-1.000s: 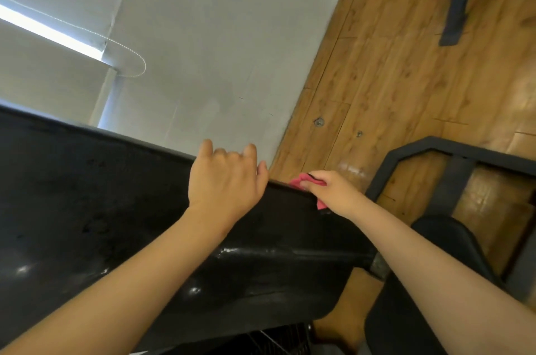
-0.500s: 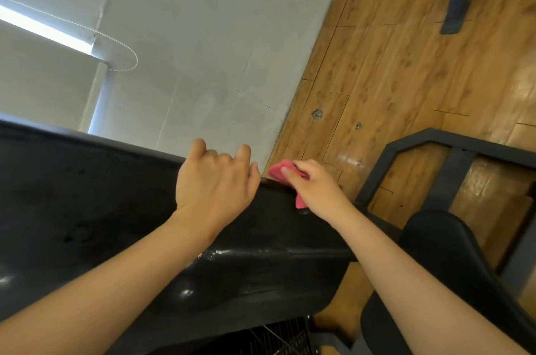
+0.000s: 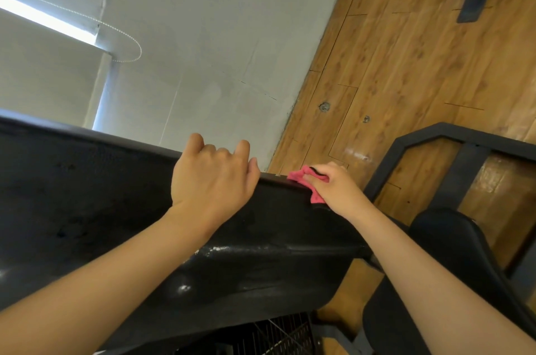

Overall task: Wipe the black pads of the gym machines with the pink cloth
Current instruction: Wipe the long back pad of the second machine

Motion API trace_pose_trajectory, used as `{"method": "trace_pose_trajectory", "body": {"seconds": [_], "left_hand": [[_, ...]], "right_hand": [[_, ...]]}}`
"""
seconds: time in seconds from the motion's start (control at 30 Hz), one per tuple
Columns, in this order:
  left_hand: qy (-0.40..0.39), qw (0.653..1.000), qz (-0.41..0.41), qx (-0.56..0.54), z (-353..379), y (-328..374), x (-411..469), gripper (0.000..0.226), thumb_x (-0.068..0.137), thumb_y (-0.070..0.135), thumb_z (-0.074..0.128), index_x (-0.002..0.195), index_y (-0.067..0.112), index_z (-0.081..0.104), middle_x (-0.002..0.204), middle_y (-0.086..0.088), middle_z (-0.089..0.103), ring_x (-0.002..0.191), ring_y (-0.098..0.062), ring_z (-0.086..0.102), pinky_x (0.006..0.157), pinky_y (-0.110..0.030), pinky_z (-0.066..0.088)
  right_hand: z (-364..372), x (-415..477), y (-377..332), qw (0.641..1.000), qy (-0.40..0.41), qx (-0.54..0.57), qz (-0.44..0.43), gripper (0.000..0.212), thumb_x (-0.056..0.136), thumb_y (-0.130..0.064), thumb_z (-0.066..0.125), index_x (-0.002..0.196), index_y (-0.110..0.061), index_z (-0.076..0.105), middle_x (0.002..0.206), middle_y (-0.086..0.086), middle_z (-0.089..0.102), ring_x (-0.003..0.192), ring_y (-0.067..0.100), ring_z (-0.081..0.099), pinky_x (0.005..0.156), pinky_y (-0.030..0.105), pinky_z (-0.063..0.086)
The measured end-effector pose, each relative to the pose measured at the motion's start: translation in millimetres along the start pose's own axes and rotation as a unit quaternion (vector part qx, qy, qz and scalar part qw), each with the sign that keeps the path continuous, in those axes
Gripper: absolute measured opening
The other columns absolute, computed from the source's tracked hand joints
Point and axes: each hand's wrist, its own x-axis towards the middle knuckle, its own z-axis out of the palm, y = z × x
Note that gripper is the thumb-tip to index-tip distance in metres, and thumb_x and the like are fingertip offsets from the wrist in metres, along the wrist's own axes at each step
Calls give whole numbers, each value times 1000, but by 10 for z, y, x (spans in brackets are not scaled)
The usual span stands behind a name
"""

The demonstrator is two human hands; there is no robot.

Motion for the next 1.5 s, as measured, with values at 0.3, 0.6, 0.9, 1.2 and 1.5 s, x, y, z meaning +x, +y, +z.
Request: {"method": "trace_pose_trajectory", "body": {"seconds": [0.3,0.6,0.9,1.2,1.5], "left_hand": [[10,1000,-3,1,3,7,-1,41,96,35,26,68,12,46,38,1,31,37,-17,26,71,-36,37],[17,1000,-8,9,35,12,-6,43,99,35,25,69,11,46,38,0,33,38,-19,30,71,-37,35],[18,1000,0,15,12,17,-2,60,98,60,13,69,13,36,39,-1,33,39,-19,32,76,-38,37],[15,1000,3,10,-12,23,-16,64,94,66,11,70,13,38,40,-1,36,40,-17,31,80,-37,39],[12,1000,-5,13,-3,12,-6,64,96,65,13,68,13,38,39,0,31,39,-17,26,77,-37,38]], "right_hand": [[49,-89,-180,998,-35,42,-33,35,98,-45,42,121,-29,63,116,-1,46,94,8,49,65,15,51],[14,-57,-161,995,-87,6,-38,39,102,-47,29,126,-40,59,119,-5,50,108,11,46,82,17,44],[16,-114,-273,996,-69,12,-47,28,99,-38,45,122,-34,61,117,-8,44,107,15,50,73,26,57],[-73,-124,51,998,-30,-26,-49,26,101,-31,44,118,-31,63,119,-10,43,104,7,47,73,9,42],[-254,-55,618,998,-19,-48,28,25,101,-29,44,117,-32,64,117,-2,48,104,14,50,82,18,42]]}}
